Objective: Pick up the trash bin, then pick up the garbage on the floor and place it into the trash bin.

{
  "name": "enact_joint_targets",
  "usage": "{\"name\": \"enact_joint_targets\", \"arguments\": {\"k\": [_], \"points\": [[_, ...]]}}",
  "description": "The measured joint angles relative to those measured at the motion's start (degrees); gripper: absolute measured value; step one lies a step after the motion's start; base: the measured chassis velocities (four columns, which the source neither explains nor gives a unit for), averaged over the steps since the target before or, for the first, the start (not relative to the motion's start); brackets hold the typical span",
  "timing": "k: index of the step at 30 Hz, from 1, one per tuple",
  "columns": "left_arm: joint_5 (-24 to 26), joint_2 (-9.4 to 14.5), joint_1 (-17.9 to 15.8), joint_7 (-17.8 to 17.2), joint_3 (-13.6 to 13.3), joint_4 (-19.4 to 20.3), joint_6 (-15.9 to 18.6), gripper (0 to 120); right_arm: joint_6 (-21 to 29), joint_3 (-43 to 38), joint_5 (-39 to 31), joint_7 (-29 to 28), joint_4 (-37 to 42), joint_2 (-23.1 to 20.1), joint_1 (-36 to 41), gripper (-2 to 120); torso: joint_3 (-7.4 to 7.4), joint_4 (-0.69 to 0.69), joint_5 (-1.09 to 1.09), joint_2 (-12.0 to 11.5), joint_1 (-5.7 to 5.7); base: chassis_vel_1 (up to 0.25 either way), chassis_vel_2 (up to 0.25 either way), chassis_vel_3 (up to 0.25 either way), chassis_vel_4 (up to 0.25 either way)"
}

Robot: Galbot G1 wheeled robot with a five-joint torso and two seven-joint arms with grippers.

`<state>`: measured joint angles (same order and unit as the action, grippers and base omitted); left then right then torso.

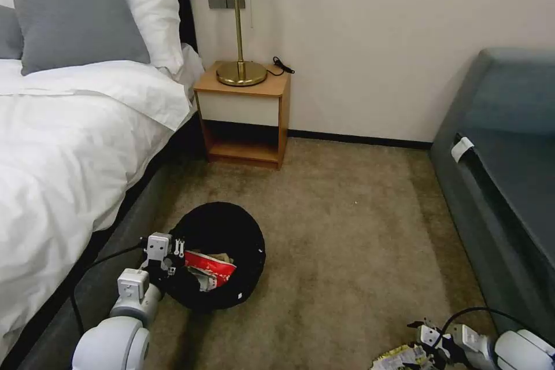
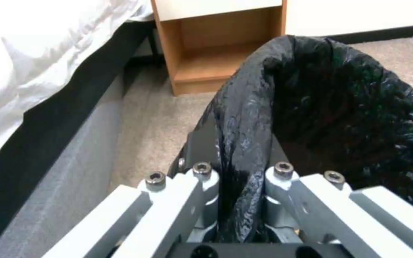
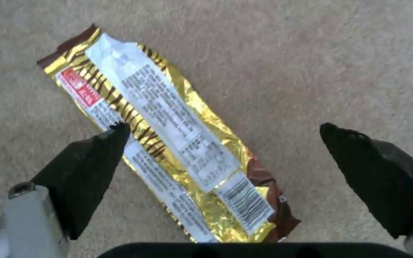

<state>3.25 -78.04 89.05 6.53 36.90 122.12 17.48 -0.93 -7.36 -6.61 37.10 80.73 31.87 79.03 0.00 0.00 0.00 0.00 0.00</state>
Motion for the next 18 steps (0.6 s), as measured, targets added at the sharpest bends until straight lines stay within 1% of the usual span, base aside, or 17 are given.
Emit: {"name": "enact_joint_targets", "arguments": {"k": [13, 18], "points": [[-0.1, 0.0, -0.1, 0.4, 0.0, 0.0, 0.0, 7, -0.3, 4.3, -0.5, 1.5, -3.2, 0.3, -3.6, 100, 0.00, 0.00, 0.00, 0.0, 0.00, 0.000, 0.000, 0.000, 0.000], [-0.1, 0.0, -0.1, 0.5, 0.0, 0.0, 0.1, 7, -0.5, 4.7, -0.5, 1.8, -4.1, 0.3, -4.1, 100, 0.00, 0.00, 0.00, 0.0, 0.00, 0.000, 0.000, 0.000, 0.000]]}}
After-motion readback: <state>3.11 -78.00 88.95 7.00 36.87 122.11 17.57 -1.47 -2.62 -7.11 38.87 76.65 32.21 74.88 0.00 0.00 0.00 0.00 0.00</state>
